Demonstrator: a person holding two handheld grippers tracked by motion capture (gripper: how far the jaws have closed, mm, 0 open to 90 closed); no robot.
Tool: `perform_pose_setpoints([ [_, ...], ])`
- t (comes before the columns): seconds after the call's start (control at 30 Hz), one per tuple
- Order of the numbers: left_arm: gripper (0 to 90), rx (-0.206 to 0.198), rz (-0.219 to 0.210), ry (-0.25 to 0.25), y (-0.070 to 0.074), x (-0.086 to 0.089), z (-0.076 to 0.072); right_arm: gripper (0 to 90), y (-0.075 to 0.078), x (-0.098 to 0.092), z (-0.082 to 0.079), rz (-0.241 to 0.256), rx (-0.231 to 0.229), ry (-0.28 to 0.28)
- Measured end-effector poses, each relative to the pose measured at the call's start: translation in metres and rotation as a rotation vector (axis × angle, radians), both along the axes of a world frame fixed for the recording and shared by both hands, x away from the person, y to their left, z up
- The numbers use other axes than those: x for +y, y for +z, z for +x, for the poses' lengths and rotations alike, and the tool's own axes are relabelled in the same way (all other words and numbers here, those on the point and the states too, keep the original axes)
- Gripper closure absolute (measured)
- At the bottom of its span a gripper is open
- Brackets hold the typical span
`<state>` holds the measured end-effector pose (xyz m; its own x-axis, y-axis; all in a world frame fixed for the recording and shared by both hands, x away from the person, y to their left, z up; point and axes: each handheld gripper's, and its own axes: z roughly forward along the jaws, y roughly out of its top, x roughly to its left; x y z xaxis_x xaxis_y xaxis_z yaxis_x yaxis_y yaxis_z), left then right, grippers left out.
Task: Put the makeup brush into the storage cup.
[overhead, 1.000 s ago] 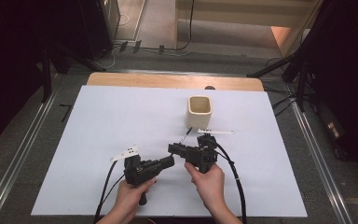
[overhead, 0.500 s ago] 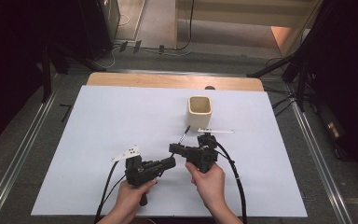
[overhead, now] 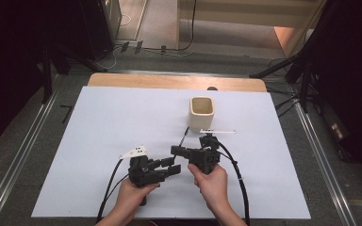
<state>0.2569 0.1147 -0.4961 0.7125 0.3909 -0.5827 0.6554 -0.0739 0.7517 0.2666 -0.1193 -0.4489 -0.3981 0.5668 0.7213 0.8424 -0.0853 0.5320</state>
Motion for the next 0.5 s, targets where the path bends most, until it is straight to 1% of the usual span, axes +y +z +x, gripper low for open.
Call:
perform_pose_setpoints([
  [0.03,44.7,0.006,0.000,-0.003,0.002,0.002,0.002,86.1,0.000,-0.001,0.001,-0.007,0.001,-0.003],
  [0.1,44.7,0.030,-0.001,-0.015,0.004,0.004,0.005,86.1,-0.001,-0.003,0.002,-0.012,0.003,-0.004],
  [0.2,44.7,0.037,0.003,-0.024,0.007,0.006,0.007,86.1,-0.001,-0.004,0.002,-0.015,0.006,-0.002],
  [0.3,44.6,0.035,0.042,-0.047,0.012,0.006,0.009,86.1,-0.001,-0.004,0.003,-0.020,0.004,0.003],
  [0.33,44.6,0.035,0.042,-0.047,0.012,0.006,0.009,86.1,-0.001,-0.004,0.003,-0.021,0.004,0.005],
  [0.37,44.6,0.044,0.052,-0.069,0.014,0.005,0.010,86.1,-0.001,-0.005,0.003,-0.021,0.005,0.006],
  [0.4,44.5,0.044,0.052,-0.069,0.014,0.005,0.010,86.1,-0.001,-0.005,0.003,-0.021,0.005,0.006],
  [0.43,44.5,0.040,0.066,-0.089,0.016,0.005,0.011,86.1,0.000,-0.006,0.003,-0.023,0.006,0.008],
  [0.47,44.2,0.039,0.071,-0.094,0.018,0.004,0.011,86.1,0.000,-0.006,0.004,-0.025,0.004,0.008],
  [0.5,34.8,0.040,0.085,-0.098,0.019,0.003,0.011,86.1,0.000,-0.007,0.004,-0.028,0.000,0.010],
])
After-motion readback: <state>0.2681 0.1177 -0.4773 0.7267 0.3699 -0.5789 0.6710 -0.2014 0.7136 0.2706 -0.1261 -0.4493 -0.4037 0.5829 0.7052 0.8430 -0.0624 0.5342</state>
